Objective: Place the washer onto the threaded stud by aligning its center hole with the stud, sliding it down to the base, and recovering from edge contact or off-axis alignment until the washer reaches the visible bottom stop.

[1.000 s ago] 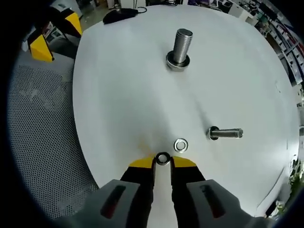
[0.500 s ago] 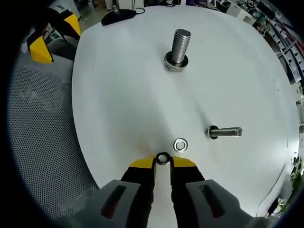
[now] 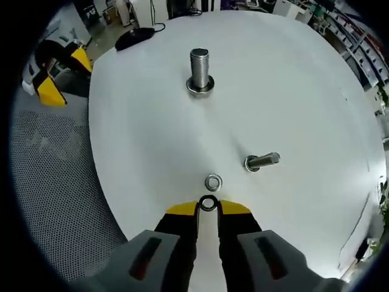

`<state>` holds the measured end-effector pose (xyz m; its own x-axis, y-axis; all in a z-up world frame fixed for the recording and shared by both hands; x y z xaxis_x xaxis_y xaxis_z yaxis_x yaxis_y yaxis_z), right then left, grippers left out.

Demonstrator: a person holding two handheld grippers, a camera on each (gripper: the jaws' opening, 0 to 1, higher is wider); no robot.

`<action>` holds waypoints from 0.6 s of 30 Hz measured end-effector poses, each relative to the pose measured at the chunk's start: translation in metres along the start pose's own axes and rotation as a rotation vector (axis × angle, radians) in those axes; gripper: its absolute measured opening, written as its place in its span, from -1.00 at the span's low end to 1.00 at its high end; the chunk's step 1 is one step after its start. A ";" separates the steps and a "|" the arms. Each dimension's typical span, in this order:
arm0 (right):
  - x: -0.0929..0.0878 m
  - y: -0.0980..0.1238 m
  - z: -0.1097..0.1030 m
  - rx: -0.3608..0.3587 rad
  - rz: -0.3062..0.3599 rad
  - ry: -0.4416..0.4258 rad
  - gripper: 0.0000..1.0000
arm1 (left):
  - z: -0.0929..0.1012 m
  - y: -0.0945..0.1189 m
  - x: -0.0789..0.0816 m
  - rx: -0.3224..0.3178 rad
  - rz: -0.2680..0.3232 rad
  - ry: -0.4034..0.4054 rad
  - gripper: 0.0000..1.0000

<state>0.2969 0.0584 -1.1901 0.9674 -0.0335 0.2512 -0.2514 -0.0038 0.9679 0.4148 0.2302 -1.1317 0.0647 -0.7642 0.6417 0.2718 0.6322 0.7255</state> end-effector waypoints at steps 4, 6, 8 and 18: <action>0.006 0.003 0.013 -0.002 0.025 -0.054 -0.72 | -0.002 -0.002 -0.001 0.000 0.000 0.000 -0.45; 0.007 0.010 0.015 -0.008 0.030 -0.057 -0.72 | -0.003 -0.002 -0.001 0.001 0.001 0.003 -0.45; 0.008 0.015 0.014 -0.015 0.037 -0.057 -0.72 | -0.004 -0.002 -0.001 0.001 0.001 0.002 -0.45; 0.027 0.027 0.031 -0.033 0.091 -0.071 -0.72 | -0.004 -0.002 -0.001 0.001 -0.001 0.005 -0.45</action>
Point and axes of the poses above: the point that each gripper's makers call its tool centre point, and the gripper's own axes: y roughly backward along the fingers, z roughly to its right, x roughly out of its top, the point moved 3 cm from there along y, roughly backward along the fingers, and after that the axes turned 3 degrees about -y, right-handed, at the moved point
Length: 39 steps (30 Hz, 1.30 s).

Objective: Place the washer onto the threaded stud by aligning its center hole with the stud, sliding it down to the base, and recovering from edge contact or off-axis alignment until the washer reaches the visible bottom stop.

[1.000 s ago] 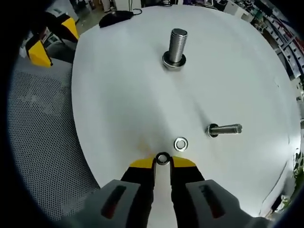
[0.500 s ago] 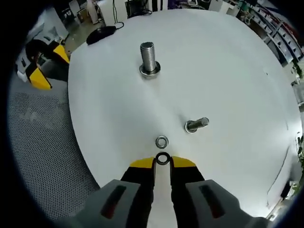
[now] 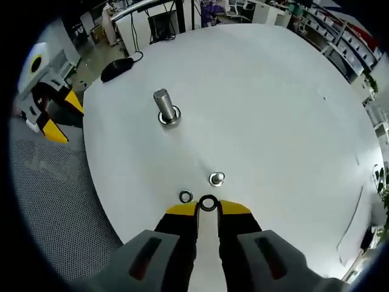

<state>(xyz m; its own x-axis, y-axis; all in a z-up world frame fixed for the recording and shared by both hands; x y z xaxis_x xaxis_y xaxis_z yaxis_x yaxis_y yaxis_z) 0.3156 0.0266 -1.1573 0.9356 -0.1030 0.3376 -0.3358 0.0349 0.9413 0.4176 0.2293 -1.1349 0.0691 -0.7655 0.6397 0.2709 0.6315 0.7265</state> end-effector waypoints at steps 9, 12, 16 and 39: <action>0.014 0.004 0.004 -0.028 0.049 0.007 -0.72 | 0.000 0.000 0.000 -0.004 0.002 0.002 -0.45; 0.019 0.003 0.003 -0.035 0.059 0.028 -0.72 | 0.000 0.000 0.000 -0.004 0.003 0.003 -0.45; 0.020 0.001 0.001 -0.044 0.048 0.052 -0.72 | 0.001 0.000 -0.001 -0.005 0.002 0.004 -0.45; 0.023 -0.015 0.008 -0.022 -0.017 0.067 -0.72 | -0.001 -0.001 -0.003 -0.003 0.000 0.014 -0.45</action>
Point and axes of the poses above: the point that each gripper's makers call its tool centre point, and the gripper's own axes: y roughly backward along the fingers, z roughly to its right, x roughly out of its top, the point moved 3 cm from there along y, roughly backward along the fingers, and after that the axes turned 3 degrees about -y, right-handed, at the moved point
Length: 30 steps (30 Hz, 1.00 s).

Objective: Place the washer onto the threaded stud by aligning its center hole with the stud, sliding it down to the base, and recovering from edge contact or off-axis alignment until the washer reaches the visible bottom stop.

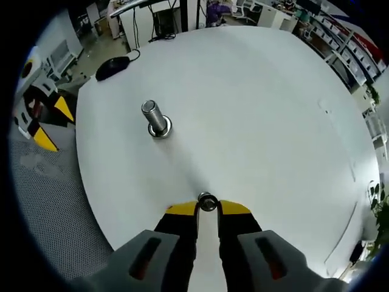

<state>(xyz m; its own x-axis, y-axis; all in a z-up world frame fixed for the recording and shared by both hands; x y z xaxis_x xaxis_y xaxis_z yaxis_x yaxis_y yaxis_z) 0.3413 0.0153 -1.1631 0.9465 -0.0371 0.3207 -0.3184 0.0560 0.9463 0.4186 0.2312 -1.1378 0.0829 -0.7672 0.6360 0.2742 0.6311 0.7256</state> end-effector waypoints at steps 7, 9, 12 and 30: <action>-0.006 -0.012 -0.002 0.010 -0.025 -0.003 -0.72 | 0.000 0.001 0.000 0.003 0.000 0.007 -0.45; -0.007 -0.013 -0.002 0.011 -0.028 -0.003 -0.72 | 0.002 0.003 0.002 0.004 0.000 0.009 -0.45; -0.009 -0.021 -0.002 0.019 -0.031 -0.005 -0.71 | -0.001 0.001 0.000 0.005 -0.001 0.010 -0.45; -0.015 -0.027 -0.001 0.019 -0.040 -0.012 -0.67 | 0.000 0.002 -0.001 0.010 -0.008 0.010 -0.45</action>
Point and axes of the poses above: the point that each gripper's makers call its tool centre point, and the gripper's own axes: y roughly backward along the fingers, z roughly to its right, x roughly out of its top, the point moved 3 cm from there along y, roughly backward along the fingers, and after that the axes turned 3 degrees about -y, right-handed, at the moved point
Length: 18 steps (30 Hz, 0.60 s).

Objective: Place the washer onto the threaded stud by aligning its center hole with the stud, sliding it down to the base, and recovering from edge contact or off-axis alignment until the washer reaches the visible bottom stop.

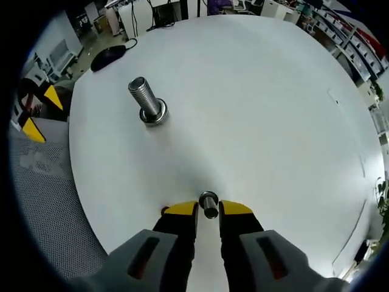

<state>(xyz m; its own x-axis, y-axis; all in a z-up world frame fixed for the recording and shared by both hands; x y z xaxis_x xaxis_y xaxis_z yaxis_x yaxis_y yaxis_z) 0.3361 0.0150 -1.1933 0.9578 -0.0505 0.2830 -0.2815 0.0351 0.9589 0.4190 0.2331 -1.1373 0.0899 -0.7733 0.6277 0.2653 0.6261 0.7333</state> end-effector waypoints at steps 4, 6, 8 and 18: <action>0.000 0.000 0.001 -0.002 0.010 -0.005 -0.60 | -0.003 -0.002 0.000 0.001 0.001 0.002 -0.45; -0.002 0.002 0.002 -0.008 0.009 -0.005 -0.57 | -0.002 -0.001 0.000 0.001 0.000 0.000 -0.45; -0.004 0.002 0.003 -0.010 0.011 -0.007 -0.56 | -0.003 -0.002 -0.001 0.001 0.000 -0.001 -0.45; -0.020 0.010 0.000 -0.018 0.006 -0.027 -0.52 | -0.001 0.001 0.002 0.004 0.002 -0.004 -0.45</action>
<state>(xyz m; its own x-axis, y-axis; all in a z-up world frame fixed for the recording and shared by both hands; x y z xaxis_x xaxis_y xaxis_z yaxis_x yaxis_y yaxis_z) 0.3137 0.0164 -1.1895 0.9541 -0.0767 0.2894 -0.2859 0.0533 0.9568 0.4200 0.2321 -1.1359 0.0869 -0.7714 0.6304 0.2616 0.6282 0.7327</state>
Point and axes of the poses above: the point that each gripper's makers call its tool centre point, and the gripper's own axes: y roughly backward along the fingers, z roughly to its right, x roughly out of its top, the point moved 3 cm from there along y, roughly backward along the fingers, and after that the axes turned 3 degrees about -y, right-handed, at the moved point
